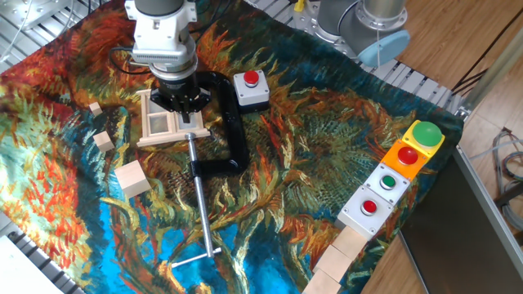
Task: Close a sliding window
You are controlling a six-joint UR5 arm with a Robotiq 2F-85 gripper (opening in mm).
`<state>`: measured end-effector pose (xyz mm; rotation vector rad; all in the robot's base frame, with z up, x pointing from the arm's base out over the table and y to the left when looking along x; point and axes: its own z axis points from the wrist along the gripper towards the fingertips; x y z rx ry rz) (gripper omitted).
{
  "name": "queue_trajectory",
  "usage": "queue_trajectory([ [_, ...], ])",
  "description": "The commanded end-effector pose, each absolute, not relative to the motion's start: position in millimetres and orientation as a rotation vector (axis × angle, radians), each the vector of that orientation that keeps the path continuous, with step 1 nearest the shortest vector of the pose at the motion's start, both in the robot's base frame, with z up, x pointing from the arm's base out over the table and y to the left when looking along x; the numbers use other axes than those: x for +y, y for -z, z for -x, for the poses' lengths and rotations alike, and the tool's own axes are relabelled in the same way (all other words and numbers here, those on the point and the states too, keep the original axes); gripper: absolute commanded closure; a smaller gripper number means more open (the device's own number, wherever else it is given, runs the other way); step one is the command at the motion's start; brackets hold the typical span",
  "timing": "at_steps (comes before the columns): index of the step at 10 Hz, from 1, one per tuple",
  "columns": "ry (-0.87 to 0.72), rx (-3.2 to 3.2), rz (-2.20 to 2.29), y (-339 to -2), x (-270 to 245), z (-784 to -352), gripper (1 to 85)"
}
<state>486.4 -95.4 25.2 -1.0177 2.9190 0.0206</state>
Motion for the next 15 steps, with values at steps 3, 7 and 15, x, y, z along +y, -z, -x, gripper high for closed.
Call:
queue_trajectory([
  [3,-0.011,2.922,1.021,-21.9,-100.9,-483.0,84.3],
  [7,-0.008,2.91,1.027,-21.9,-101.8,-485.0,84.3],
  [15,-0.033,2.904,1.044,-15.1,-114.5,-473.7,84.3],
])
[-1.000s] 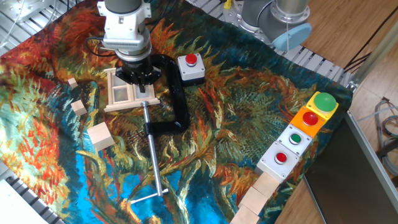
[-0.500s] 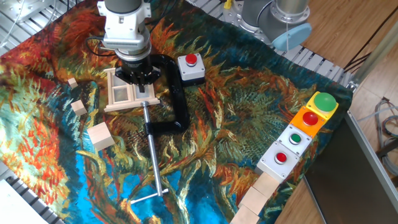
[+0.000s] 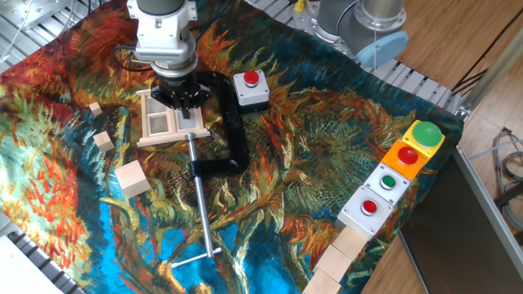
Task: Close a sliding window
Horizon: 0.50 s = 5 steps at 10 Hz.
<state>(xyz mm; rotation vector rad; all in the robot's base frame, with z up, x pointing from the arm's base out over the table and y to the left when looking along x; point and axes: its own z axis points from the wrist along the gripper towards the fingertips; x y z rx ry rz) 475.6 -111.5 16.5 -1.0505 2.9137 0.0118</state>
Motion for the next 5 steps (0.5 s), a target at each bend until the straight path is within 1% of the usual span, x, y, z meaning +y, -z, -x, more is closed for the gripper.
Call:
queue_trajectory([
  [1,-0.038,2.9,1.045,-14.4,-114.9,-473.1,84.3],
  [5,-0.042,2.894,1.04,-14.1,-111.2,-474.9,84.3],
])
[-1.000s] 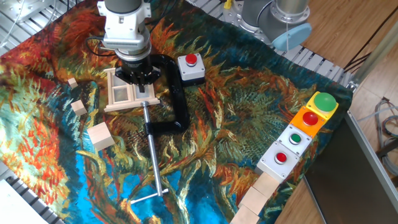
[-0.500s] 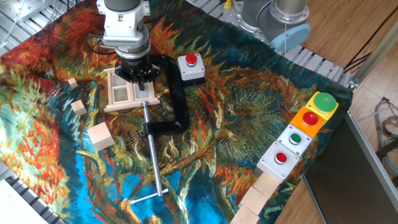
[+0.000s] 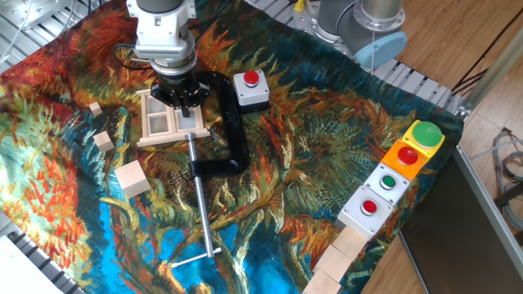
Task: Close a sliding window
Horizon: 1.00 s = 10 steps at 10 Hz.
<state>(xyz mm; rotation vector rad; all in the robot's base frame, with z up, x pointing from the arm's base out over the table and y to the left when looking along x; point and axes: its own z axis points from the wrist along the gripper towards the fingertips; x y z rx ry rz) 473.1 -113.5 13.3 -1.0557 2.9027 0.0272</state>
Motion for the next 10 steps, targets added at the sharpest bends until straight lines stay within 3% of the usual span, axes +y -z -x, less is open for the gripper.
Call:
queue_trajectory([
  [1,-0.039,2.893,1.045,-14.7,-110.8,-475.0,84.3],
  [10,-0.034,2.897,1.057,-14.1,-120.2,-468.7,84.3],
])
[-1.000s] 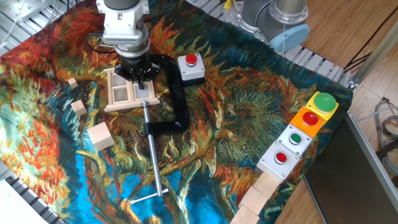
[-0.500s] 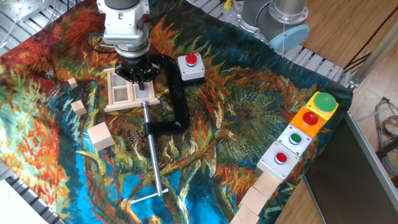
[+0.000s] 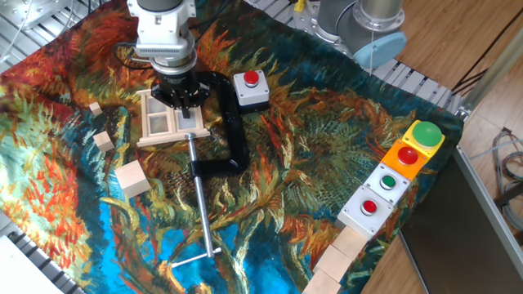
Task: Close a sliding window
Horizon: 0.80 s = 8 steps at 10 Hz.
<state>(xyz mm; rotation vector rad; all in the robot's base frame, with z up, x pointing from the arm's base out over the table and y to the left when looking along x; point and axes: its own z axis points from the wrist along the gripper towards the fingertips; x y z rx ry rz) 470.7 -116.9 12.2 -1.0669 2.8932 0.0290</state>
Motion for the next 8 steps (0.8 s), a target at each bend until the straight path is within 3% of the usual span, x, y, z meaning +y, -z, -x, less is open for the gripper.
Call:
queue_trajectory([
  [1,-0.024,2.906,1.063,-15.1,-123.5,-465.9,84.3],
  [8,-0.021,2.931,1.078,-16.8,-146.3,-446.6,84.3],
])
